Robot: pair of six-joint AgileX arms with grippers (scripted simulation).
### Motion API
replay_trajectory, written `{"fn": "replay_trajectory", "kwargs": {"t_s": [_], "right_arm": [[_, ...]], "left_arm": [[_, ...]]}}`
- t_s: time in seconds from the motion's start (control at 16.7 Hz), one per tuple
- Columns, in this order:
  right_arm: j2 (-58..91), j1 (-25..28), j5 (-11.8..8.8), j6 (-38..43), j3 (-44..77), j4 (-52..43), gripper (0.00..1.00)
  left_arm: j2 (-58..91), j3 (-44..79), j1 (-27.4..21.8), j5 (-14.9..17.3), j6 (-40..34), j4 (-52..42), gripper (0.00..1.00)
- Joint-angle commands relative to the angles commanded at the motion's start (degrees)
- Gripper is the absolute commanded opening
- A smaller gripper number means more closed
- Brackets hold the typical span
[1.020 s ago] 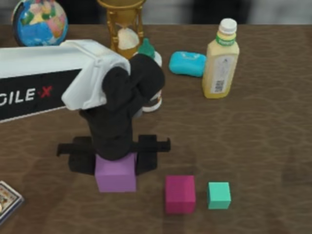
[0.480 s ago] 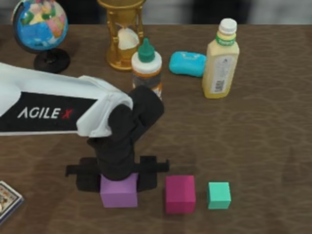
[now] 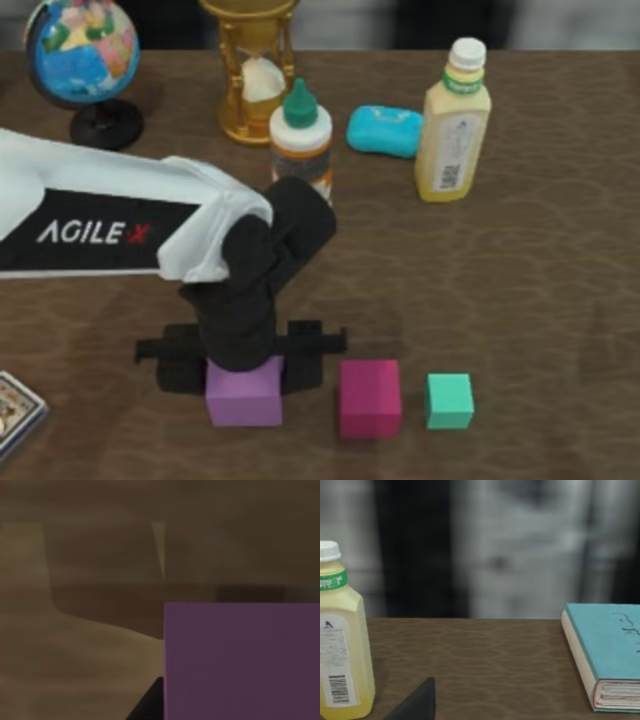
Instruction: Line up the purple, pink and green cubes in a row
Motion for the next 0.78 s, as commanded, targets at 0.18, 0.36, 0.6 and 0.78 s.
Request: {"fn": "replay_trajectory", "kwargs": {"t_s": [0.18, 0.36, 0.6, 0.78], "right_arm": [[0.0, 0.0, 0.0, 0.0, 0.0, 0.0, 1.00], [0.0, 0.0, 0.0, 0.0, 0.0, 0.0, 1.00], [0.0, 0.0, 0.0, 0.0, 0.0, 0.0, 1.00], [0.0, 0.0, 0.0, 0.0, 0.0, 0.0, 1.00]], "left_arm": [[0.0, 0.0, 0.0, 0.0, 0.0, 0.0, 0.60], [0.0, 0.0, 0.0, 0.0, 0.0, 0.0, 0.83], [0.0, 0.0, 0.0, 0.0, 0.0, 0.0, 1.00], [0.0, 0.0, 0.0, 0.0, 0.0, 0.0, 1.00]]}}
